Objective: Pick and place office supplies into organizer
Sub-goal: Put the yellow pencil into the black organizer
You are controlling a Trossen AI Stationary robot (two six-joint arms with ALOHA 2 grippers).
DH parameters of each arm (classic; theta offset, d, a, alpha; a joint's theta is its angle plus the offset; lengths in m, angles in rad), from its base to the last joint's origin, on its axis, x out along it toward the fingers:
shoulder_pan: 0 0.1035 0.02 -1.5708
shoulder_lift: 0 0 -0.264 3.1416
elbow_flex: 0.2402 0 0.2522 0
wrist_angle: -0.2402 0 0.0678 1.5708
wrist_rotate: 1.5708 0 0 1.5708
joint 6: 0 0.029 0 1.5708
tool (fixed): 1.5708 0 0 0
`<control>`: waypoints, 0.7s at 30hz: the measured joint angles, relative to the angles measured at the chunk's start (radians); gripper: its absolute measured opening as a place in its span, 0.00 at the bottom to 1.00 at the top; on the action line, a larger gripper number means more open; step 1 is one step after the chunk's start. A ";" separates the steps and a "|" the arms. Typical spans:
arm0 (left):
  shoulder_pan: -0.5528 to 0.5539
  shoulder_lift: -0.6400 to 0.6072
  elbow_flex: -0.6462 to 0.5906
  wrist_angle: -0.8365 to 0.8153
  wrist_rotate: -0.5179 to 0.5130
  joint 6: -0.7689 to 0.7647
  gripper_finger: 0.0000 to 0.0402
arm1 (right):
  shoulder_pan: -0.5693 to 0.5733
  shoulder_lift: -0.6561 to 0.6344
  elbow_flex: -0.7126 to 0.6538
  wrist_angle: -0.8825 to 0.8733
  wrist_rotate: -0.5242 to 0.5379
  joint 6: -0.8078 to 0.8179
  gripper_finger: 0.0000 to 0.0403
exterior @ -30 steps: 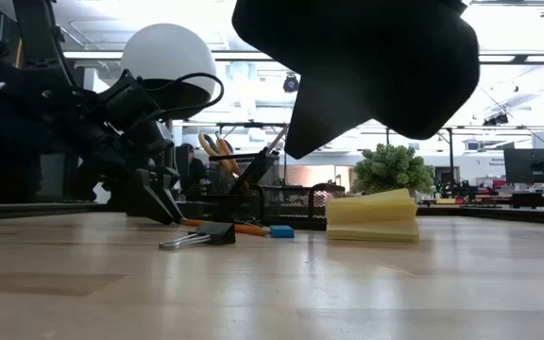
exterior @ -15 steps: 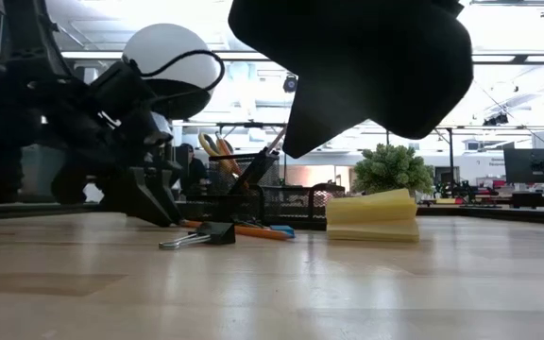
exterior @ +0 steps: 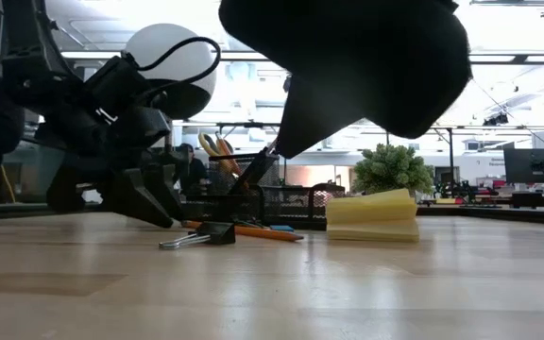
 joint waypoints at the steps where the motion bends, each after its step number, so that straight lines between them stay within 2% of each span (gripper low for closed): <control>1: 0.000 0.001 0.005 -0.002 -0.001 0.007 0.30 | -0.002 0.000 0.000 0.005 0.000 -0.006 0.19; 11: 0.001 0.043 0.077 -0.083 -0.001 0.068 0.30 | -0.007 0.000 0.000 0.017 -0.011 -0.020 0.19; 16: 0.002 0.103 0.115 -0.086 0.030 0.051 0.30 | -0.007 0.000 0.000 0.019 -0.021 -0.020 0.19; 21: 0.002 0.109 0.117 -0.098 0.027 0.042 0.30 | -0.006 0.000 0.000 0.021 -0.031 -0.019 0.19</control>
